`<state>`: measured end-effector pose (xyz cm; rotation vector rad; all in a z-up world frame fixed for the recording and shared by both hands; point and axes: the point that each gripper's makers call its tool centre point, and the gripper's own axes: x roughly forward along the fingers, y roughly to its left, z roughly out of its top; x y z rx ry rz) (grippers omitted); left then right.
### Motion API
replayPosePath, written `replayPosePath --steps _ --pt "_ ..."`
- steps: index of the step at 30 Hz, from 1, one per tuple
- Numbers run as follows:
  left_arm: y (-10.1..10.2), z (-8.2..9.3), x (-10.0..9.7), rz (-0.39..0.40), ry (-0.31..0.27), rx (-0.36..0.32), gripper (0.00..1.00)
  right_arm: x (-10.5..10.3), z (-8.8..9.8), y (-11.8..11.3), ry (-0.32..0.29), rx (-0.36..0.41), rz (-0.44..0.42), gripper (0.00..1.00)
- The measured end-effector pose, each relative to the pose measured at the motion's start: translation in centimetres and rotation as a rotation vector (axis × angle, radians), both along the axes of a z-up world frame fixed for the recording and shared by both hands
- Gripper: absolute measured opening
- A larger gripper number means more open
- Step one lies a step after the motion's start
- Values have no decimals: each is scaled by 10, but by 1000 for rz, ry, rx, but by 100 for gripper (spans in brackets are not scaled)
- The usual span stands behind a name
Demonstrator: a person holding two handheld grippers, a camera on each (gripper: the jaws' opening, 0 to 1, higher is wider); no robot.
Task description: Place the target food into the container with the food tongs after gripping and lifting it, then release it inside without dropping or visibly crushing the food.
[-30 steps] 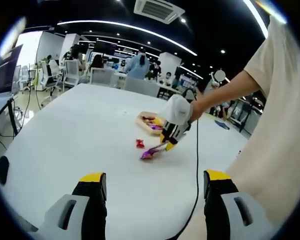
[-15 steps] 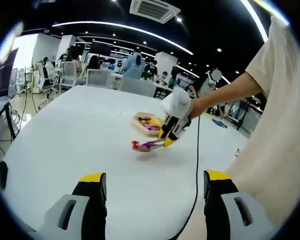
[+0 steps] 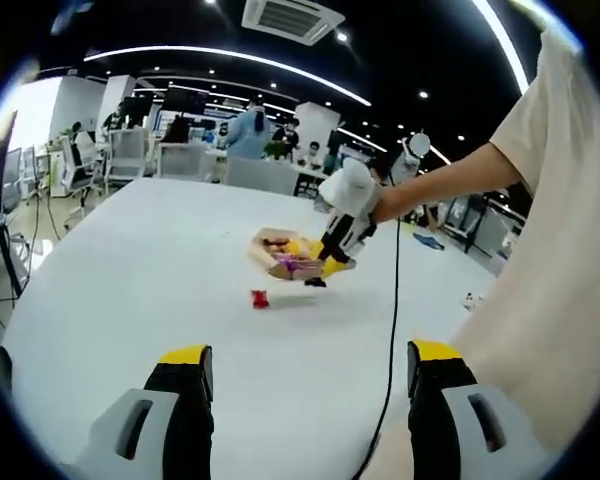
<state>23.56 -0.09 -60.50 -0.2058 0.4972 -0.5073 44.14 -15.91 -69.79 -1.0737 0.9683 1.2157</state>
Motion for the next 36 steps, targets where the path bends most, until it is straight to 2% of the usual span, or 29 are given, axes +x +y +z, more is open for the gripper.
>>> replayPosePath --steps 9,16,28,36 --pt "-4 4 3 -18 -1 10 79 15 9 -6 -13 36 -63 15" --pt "-8 5 4 -28 -3 14 79 24 17 -6 5 80 -131 15" --pt "-15 6 5 -39 -4 14 79 58 33 -32 -27 106 -240 15" --pt "-18 6 7 -48 -1 17 79 67 37 -45 -35 115 -297 15"
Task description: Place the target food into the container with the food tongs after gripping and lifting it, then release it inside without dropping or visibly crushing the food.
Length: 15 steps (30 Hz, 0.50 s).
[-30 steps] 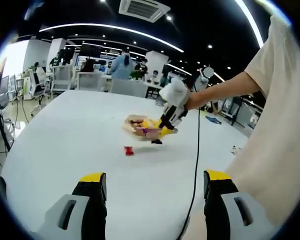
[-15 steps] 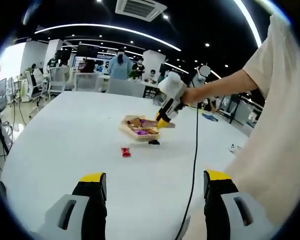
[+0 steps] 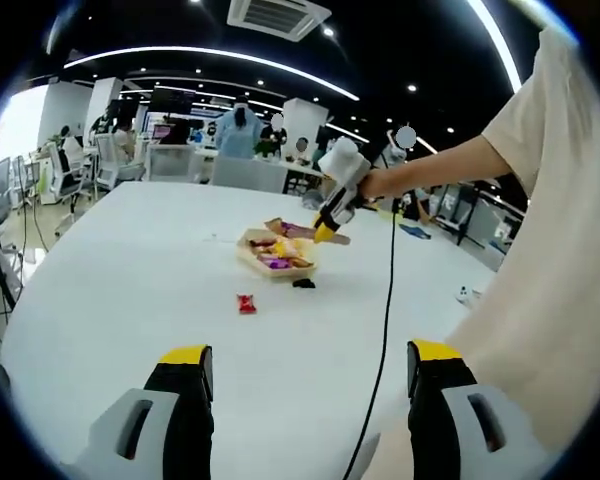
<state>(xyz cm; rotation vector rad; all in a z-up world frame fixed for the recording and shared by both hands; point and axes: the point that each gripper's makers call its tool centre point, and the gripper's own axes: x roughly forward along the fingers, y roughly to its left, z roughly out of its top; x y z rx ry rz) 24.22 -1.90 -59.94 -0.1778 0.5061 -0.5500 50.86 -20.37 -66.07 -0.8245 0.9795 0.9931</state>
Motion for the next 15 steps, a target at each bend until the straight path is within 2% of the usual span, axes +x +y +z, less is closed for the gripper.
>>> replayPosePath --steps 15 --pt "2 -2 -1 4 8 4 79 19 3 -9 1 36 -98 15"
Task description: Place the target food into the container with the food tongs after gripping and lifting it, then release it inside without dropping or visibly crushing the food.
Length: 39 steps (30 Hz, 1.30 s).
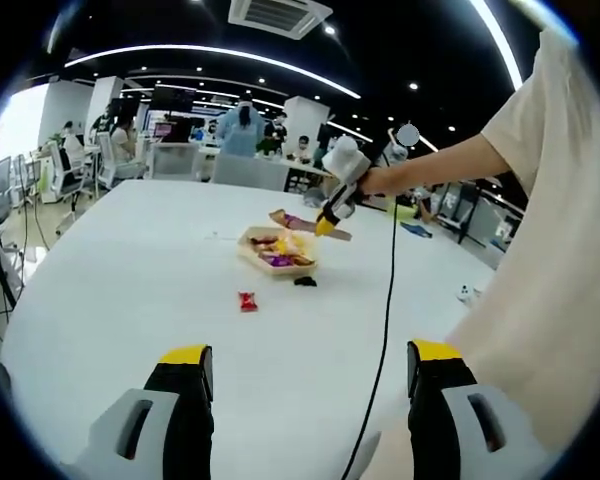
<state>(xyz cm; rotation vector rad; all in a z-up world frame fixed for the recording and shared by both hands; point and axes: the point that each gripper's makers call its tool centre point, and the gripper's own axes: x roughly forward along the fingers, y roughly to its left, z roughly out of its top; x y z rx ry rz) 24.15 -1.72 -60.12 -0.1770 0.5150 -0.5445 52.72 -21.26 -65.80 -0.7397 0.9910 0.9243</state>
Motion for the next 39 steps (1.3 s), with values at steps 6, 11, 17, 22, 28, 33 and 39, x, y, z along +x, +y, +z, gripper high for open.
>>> replayPosePath --steps 6,11,17,22,28,33,39 --pt "0 -1 -1 2 3 -2 79 6 -1 0 4 25 -43 15" --pt "2 -2 -2 8 7 0 79 7 -4 1 12 29 -55 15" --pt "3 -3 -3 8 11 2 79 9 -3 4 3 34 -54 16" --pt "2 -3 -1 6 10 1 79 9 -2 8 -3 40 -50 16" --pt "2 -3 0 4 9 1 79 8 -3 9 -2 43 -49 16" --pt "1 -4 -1 6 10 -2 79 8 -3 10 0 42 -46 16" --pt "2 -3 -1 7 8 -2 79 5 -3 11 4 44 -43 17"
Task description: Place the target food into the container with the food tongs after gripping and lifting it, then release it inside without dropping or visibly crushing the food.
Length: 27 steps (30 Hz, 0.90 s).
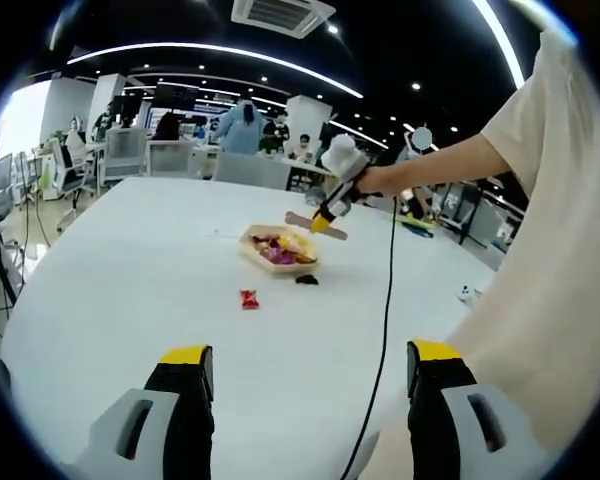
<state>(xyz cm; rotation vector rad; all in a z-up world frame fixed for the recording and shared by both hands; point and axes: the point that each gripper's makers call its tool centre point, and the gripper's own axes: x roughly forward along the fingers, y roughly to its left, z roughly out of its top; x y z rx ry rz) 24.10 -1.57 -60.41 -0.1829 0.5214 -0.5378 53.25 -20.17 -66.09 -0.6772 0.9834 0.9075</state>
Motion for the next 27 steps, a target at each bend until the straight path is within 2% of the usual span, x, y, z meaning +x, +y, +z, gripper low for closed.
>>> replayPosePath --steps 15,27 --pt "0 2 -1 5 -6 -2 79 -7 1 6 4 0 16 17" --pt "3 1 -1 14 -7 -3 79 -18 -4 19 18 -24 84 17"
